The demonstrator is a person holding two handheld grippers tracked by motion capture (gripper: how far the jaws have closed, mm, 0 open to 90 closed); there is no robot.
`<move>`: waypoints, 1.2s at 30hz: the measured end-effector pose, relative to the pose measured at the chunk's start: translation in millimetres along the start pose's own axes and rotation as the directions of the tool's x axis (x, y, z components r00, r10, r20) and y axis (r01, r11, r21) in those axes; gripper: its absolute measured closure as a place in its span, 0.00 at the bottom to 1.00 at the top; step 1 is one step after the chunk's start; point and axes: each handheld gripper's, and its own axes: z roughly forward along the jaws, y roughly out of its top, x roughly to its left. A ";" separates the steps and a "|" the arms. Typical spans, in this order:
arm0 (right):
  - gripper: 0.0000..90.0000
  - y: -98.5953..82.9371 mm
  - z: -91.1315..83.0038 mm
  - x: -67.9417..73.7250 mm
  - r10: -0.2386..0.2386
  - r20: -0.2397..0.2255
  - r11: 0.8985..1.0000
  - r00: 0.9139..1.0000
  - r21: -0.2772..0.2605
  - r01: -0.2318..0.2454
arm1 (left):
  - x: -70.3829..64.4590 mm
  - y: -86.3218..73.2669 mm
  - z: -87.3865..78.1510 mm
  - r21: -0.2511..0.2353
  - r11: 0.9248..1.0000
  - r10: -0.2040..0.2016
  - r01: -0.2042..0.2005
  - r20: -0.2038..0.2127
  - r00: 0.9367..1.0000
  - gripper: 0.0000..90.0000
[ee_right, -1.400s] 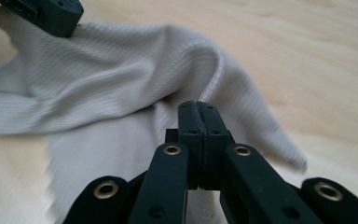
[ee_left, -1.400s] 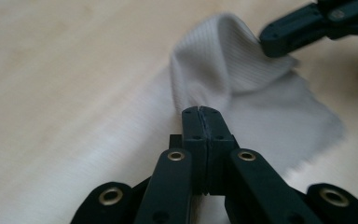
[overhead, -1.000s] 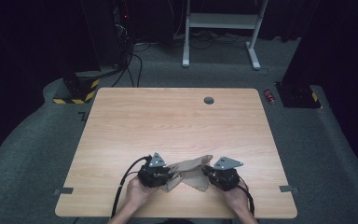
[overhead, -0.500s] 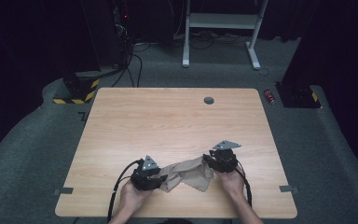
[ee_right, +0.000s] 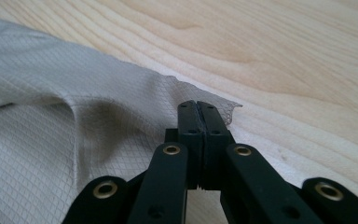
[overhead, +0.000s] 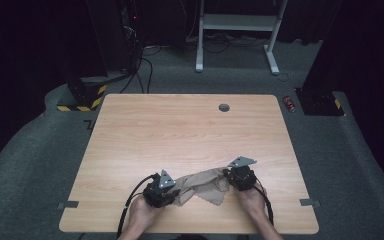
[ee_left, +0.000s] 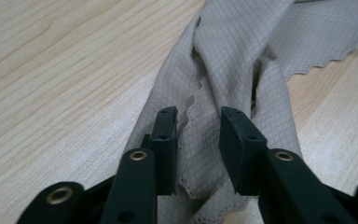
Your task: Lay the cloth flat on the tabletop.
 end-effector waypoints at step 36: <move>1.00 50.9 6.1 -33.1 0.055 0.070 0.994 0.996 -0.099 -0.048 | 96.3 66.1 24.5 -0.114 0.990 -0.097 0.084 -0.113 0.989 0.98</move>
